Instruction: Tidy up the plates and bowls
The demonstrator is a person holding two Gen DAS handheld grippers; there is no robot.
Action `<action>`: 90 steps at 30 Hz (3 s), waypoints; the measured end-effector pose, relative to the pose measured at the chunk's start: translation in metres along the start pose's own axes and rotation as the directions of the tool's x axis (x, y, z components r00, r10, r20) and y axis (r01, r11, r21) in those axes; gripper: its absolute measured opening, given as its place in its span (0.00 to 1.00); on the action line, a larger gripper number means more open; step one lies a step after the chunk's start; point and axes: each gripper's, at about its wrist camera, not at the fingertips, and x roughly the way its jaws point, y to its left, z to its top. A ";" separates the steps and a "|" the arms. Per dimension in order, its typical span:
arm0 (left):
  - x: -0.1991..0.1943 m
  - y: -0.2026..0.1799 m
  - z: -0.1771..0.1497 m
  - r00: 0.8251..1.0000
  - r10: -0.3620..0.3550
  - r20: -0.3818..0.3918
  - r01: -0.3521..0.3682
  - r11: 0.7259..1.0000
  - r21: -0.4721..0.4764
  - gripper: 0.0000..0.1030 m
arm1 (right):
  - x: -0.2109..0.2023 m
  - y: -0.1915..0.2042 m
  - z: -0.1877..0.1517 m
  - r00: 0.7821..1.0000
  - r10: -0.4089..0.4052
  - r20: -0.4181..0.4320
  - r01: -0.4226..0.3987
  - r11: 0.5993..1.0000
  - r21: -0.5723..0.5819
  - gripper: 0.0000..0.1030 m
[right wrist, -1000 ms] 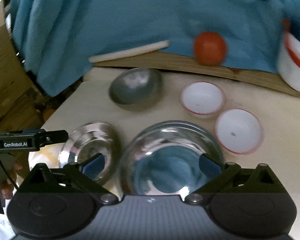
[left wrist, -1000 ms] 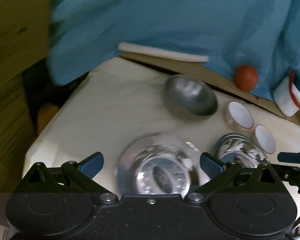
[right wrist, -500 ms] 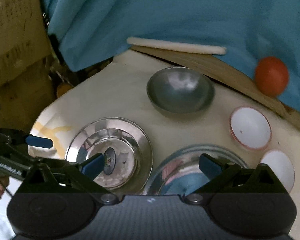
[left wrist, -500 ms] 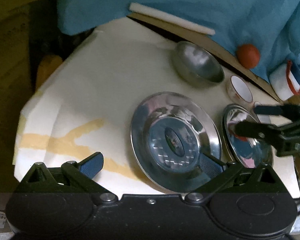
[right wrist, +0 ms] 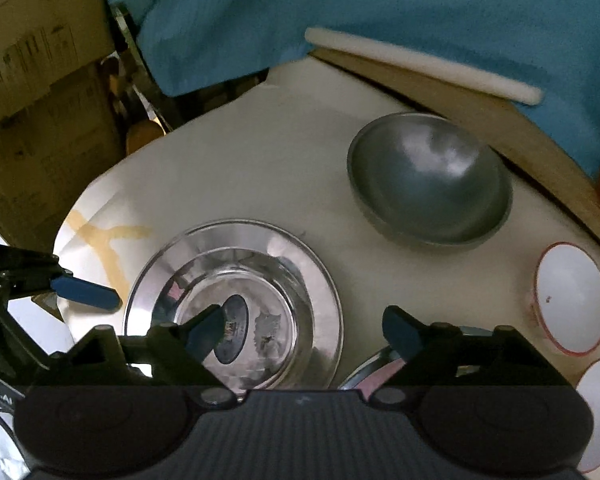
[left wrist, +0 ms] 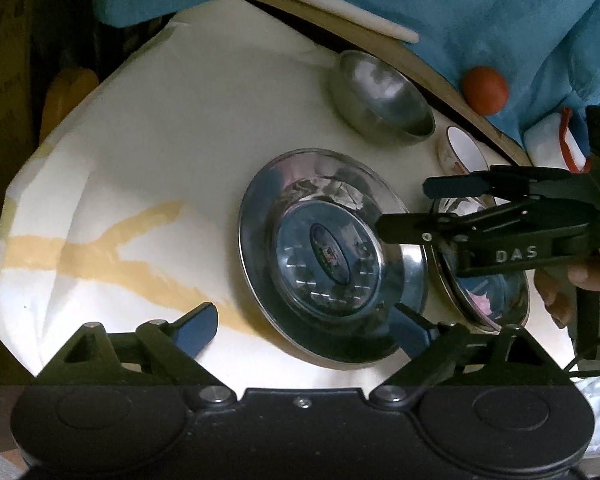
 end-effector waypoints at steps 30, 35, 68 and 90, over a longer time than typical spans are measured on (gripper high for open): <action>-0.002 0.001 -0.001 1.000 0.025 -0.011 -0.025 0.999 -0.031 0.49 | 0.019 -0.005 -0.005 0.998 0.042 -0.053 -0.040 0.999 0.034 0.63; -0.001 0.002 0.000 1.000 0.022 -0.014 -0.022 0.999 -0.036 0.36 | 0.020 -0.005 -0.006 0.997 0.046 -0.054 -0.044 0.998 0.039 0.59; -0.016 0.016 0.002 0.993 0.112 0.039 -0.106 0.986 -0.125 0.17 | 0.017 -0.009 -0.007 1.000 0.013 -0.017 -0.011 0.992 0.123 0.24; -0.032 0.012 0.015 0.988 0.114 0.109 -0.101 0.988 -0.114 0.17 | -0.010 -0.023 0.000 0.998 0.028 0.059 -0.038 0.982 0.183 0.23</action>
